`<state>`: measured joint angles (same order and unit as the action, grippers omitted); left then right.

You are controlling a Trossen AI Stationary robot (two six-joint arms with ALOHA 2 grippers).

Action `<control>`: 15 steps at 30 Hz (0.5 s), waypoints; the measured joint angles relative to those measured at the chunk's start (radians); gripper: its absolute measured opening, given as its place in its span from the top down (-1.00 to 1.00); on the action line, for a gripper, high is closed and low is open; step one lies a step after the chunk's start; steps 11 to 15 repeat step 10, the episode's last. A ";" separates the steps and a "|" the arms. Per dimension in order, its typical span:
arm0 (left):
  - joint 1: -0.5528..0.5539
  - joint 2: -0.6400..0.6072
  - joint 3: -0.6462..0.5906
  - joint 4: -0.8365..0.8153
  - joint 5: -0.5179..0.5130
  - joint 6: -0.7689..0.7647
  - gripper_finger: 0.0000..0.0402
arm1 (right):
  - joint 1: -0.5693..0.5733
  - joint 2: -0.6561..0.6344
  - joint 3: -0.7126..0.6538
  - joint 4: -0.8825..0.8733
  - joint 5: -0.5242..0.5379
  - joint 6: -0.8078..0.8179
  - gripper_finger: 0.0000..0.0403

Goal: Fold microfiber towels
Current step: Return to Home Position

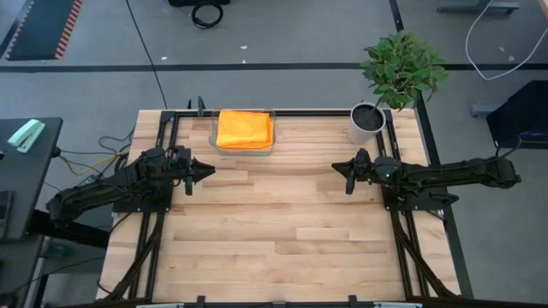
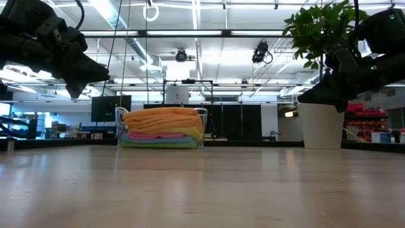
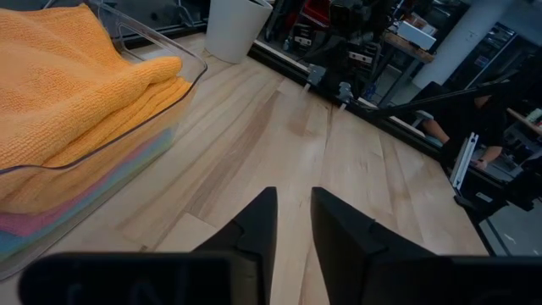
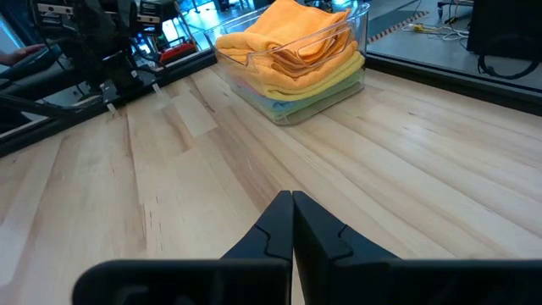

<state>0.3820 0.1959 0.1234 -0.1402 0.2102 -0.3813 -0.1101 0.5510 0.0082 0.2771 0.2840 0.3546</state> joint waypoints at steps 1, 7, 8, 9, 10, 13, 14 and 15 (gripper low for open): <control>0.000 0.000 0.000 0.000 0.000 0.000 0.60 | 0.000 0.000 0.000 0.000 0.000 0.000 0.95; 0.000 0.000 0.000 0.000 0.000 0.000 0.59 | 0.000 0.000 0.000 0.000 0.000 0.000 0.95; 0.000 0.000 0.000 0.000 0.000 0.000 0.58 | 0.000 0.000 0.000 0.000 0.000 0.000 0.95; 0.000 0.000 0.000 0.000 0.000 0.000 0.57 | 0.000 0.000 0.000 0.000 0.000 0.000 0.95; 0.000 0.000 0.000 0.000 0.000 0.001 0.57 | 0.000 0.000 0.000 0.000 0.000 0.000 0.95; 0.000 0.000 0.000 0.000 0.000 0.001 0.57 | 0.000 0.000 0.000 0.000 0.000 0.000 0.95; 0.000 0.000 0.000 0.000 0.000 0.001 0.57 | 0.000 0.000 0.000 0.000 0.000 0.000 0.95; 0.000 0.000 0.000 0.000 0.000 0.001 0.57 | 0.000 0.000 0.000 0.000 0.000 0.000 0.95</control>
